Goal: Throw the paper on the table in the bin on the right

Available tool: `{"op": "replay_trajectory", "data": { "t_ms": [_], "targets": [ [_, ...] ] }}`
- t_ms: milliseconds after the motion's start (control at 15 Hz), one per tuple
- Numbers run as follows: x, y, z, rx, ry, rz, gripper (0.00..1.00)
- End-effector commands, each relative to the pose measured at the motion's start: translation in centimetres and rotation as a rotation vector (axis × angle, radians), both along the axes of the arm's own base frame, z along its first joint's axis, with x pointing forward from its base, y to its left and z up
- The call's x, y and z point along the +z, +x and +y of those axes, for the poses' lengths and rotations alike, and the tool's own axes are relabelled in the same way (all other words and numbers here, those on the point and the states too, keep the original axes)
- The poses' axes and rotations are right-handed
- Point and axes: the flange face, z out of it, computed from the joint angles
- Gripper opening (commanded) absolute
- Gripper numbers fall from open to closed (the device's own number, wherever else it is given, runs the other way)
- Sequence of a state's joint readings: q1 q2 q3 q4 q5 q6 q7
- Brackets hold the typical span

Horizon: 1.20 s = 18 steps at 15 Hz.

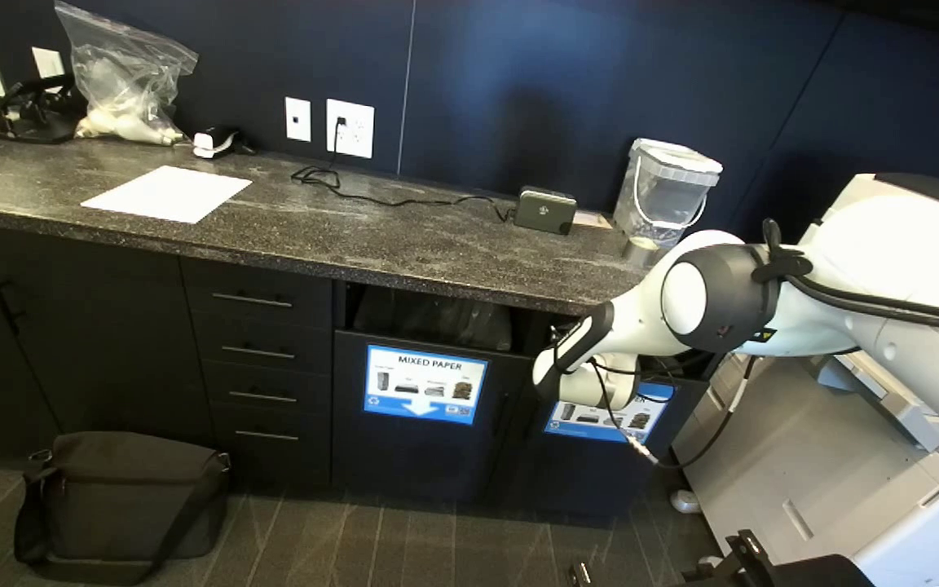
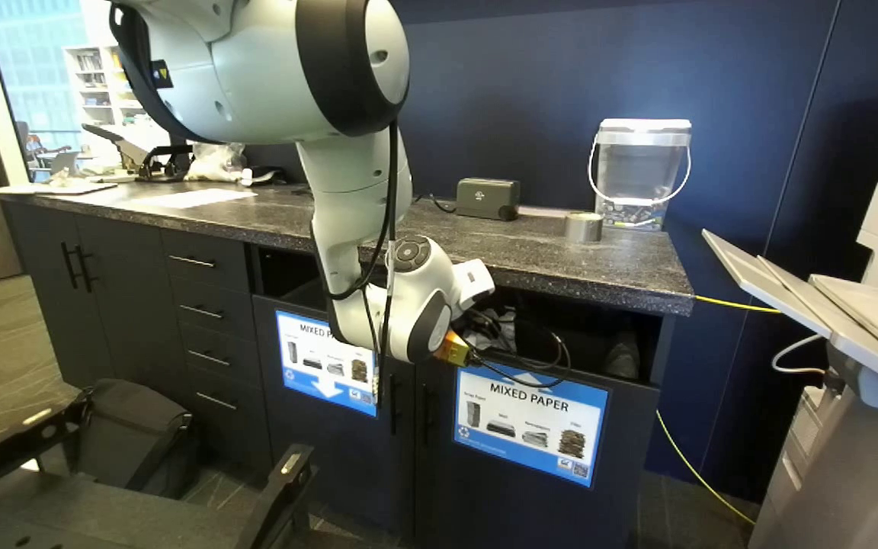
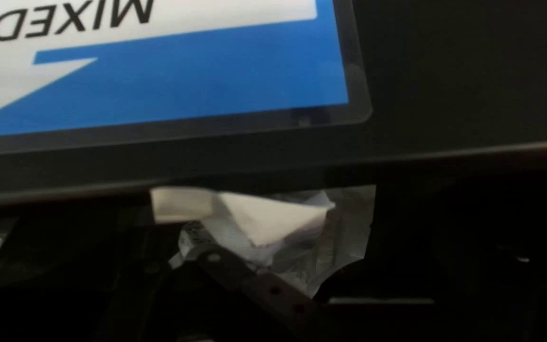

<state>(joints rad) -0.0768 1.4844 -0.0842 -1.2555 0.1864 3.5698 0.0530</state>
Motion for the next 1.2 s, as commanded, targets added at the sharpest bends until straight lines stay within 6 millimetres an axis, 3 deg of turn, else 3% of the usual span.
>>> {"op": "replay_trajectory", "data": {
  "t_ms": [0, 400, 1133],
  "targets": [
    [1.4, 1.3, -0.4, 0.037, -0.069, 0.000, 1.00],
    [2.1, 1.4, -0.8, 0.066, -0.120, -0.032, 1.00],
    [1.9, 1.2, -1.9, -0.009, -0.173, 0.210, 1.00]
  ]
}}
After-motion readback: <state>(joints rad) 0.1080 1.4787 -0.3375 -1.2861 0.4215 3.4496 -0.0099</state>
